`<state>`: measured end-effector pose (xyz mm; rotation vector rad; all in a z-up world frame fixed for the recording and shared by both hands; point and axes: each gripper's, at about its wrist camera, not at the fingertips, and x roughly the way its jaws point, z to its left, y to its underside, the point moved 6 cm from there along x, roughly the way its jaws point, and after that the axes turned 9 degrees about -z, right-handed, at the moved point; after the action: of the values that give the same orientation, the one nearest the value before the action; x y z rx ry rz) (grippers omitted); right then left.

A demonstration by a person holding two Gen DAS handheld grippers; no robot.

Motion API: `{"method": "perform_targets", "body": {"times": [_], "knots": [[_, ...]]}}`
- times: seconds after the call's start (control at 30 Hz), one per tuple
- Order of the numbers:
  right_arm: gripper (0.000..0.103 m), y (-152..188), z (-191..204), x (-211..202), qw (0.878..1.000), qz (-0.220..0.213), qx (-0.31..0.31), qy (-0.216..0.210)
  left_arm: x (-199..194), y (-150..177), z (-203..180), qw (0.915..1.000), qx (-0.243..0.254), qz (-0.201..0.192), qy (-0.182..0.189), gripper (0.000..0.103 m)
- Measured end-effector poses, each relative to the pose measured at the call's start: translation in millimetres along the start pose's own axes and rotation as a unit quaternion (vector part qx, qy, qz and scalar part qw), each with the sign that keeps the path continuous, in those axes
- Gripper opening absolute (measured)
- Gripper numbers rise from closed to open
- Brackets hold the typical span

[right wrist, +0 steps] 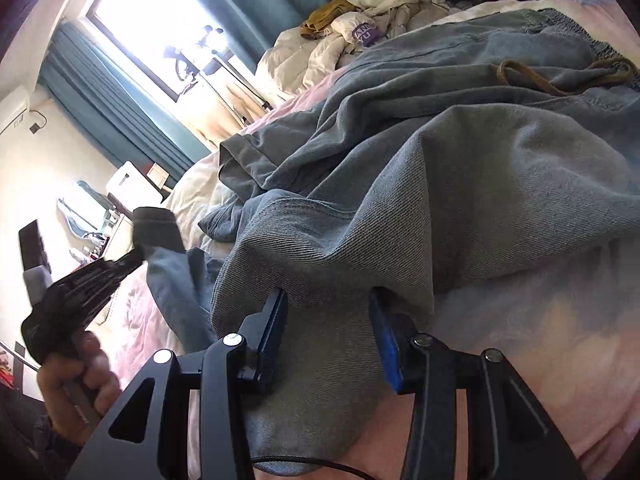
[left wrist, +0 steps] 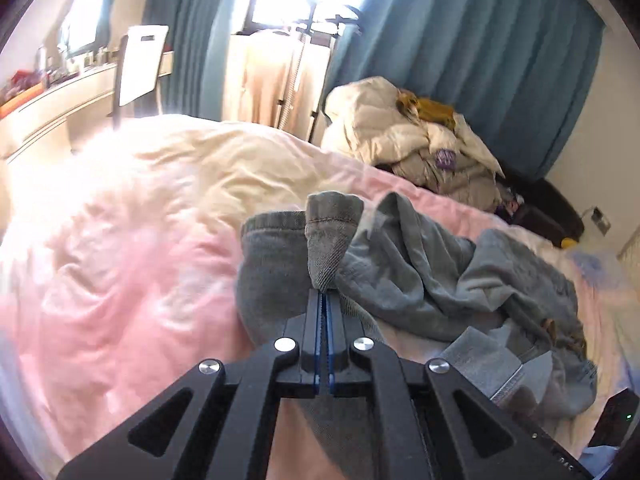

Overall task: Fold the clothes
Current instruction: 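Grasp the jacket sleeve cuff with the left tool and lift it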

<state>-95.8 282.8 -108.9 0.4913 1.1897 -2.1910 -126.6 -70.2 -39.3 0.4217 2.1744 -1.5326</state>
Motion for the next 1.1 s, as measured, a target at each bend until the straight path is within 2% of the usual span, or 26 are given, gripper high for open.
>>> {"method": "perform_targets", "body": {"times": [0.1,0.2,0.3,0.4,0.53,0.6,0.7,0.77,0.83,0.93,1.0,1.03,1.07,1.1], "knots": [[0.042,-3,6,-3,1.000,-0.008,-0.007,0.003,-35,-6,42,0.9977,-0.067,-0.005,-0.007,0.001],[0.043,-6,5,-18,1.000,-0.014,0.003,-0.002,-50,7,84,0.9919,-0.125,0.011,-0.023,0.001],[0.043,-17,-3,-42,0.999,-0.034,0.021,0.001,-56,31,114,0.9809,-0.189,0.037,-0.027,0.001],[0.043,-38,-22,-72,0.997,-0.056,0.059,0.014,-56,46,129,0.9696,-0.238,0.050,-0.030,0.001],[0.043,-78,-71,-129,0.988,-0.101,0.115,0.037,-53,55,133,0.9667,-0.246,0.055,-0.042,0.001],[0.043,-98,-105,-148,0.982,-0.115,0.136,0.070,-52,56,135,0.9658,-0.249,0.057,-0.046,0.001],[0.049,-120,-175,-174,0.965,-0.124,0.194,0.122,-47,58,139,0.9626,-0.260,0.059,-0.049,0.001],[0.056,-129,-221,-182,0.951,-0.126,0.243,0.143,-43,60,142,0.9599,-0.268,0.063,-0.053,0.001],[0.058,-135,-265,-182,0.938,-0.122,0.280,0.163,-41,62,143,0.9584,-0.272,0.065,-0.057,0.001],[0.058,-133,-323,-177,0.919,-0.128,0.345,0.145,-37,64,145,0.9575,-0.272,0.070,-0.066,0.001],[0.058,-124,-356,-166,0.893,-0.129,0.414,0.120,-32,65,148,0.9557,-0.276,0.073,-0.071,0.001],[0.058,-120,-367,-159,0.884,-0.126,0.435,0.112,-30,66,149,0.9542,-0.280,0.075,-0.073,0.001],[0.058,-117,-377,-153,0.877,-0.122,0.453,0.105,-28,67,151,0.9525,-0.285,0.077,-0.076,0.001],[0.058,-117,-381,-147,0.875,-0.121,0.457,0.107,-26,68,153,0.9509,-0.289,0.078,-0.078,0.001]]}}
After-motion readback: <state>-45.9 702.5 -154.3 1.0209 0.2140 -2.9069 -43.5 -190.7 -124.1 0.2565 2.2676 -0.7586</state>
